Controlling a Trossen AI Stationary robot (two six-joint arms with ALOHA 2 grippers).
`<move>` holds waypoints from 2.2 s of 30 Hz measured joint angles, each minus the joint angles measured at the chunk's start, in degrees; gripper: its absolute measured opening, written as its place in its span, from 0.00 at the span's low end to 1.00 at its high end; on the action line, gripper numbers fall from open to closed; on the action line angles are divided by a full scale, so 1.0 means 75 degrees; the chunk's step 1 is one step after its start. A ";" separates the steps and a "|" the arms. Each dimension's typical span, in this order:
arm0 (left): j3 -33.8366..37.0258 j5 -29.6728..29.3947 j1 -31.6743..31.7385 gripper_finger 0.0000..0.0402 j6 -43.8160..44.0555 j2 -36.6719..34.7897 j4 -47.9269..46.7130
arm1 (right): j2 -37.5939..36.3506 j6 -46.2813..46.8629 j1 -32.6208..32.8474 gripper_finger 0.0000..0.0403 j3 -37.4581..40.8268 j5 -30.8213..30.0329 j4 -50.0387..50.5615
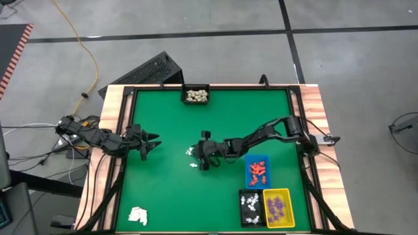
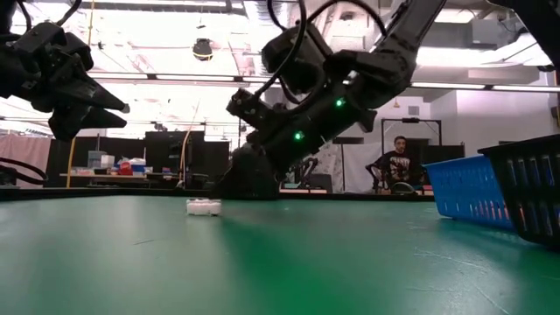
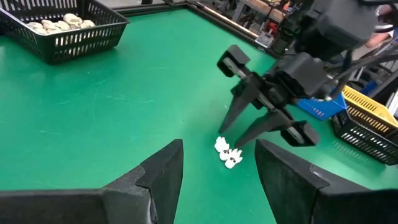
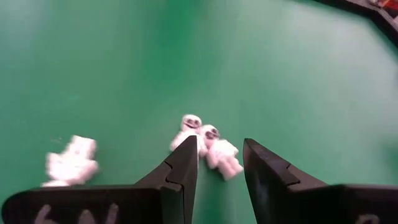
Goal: Sort Halloween decoration
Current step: Put the white skeleton toy into the bottom black bin
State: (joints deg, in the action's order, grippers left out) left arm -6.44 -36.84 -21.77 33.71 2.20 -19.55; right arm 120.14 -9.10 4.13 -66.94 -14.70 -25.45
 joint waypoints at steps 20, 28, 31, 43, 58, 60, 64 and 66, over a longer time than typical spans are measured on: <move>0.0000 -0.0018 -0.0001 0.47 -0.0003 0.0000 -0.0005 | 0.0014 0.0486 -0.0852 0.32 0.0002 0.0635 -0.0125; 0.0000 -0.0044 0.0000 0.47 -0.0005 0.0000 -0.0007 | 0.0014 0.1920 -0.0586 0.32 0.0000 -0.0234 -0.0525; 0.0000 -0.0043 0.0001 0.47 -0.0006 0.0000 -0.0006 | 0.0017 0.2481 -0.0446 0.32 0.0000 -0.0720 -0.0535; 0.0000 -0.0143 -0.0001 0.47 -0.0052 0.0003 -0.0005 | 0.0517 0.2978 -0.0013 0.32 -0.0216 -0.1513 -0.0759; 0.0000 0.0015 0.0000 0.47 0.0025 -0.0015 -0.0002 | 0.1294 0.2647 0.0280 0.32 -0.1367 -0.2351 0.0377; 0.0000 0.0020 0.0000 0.47 0.0025 -0.0012 -0.0003 | 0.1273 0.2593 0.0356 0.32 -0.1364 -0.2651 0.0587; 0.0000 0.0028 0.0002 0.47 0.0026 -0.0012 -0.0003 | 0.1198 0.2719 0.0467 0.32 -0.1370 -0.2874 0.1143; 0.0000 0.0070 -0.0001 0.47 0.0026 -0.0012 -0.0003 | 0.1197 0.2895 0.0503 0.32 -0.1377 -0.2891 0.1406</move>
State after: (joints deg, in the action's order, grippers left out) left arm -6.44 -36.32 -21.78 33.91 2.11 -19.57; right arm 129.12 12.61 7.90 -77.27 -36.38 -14.91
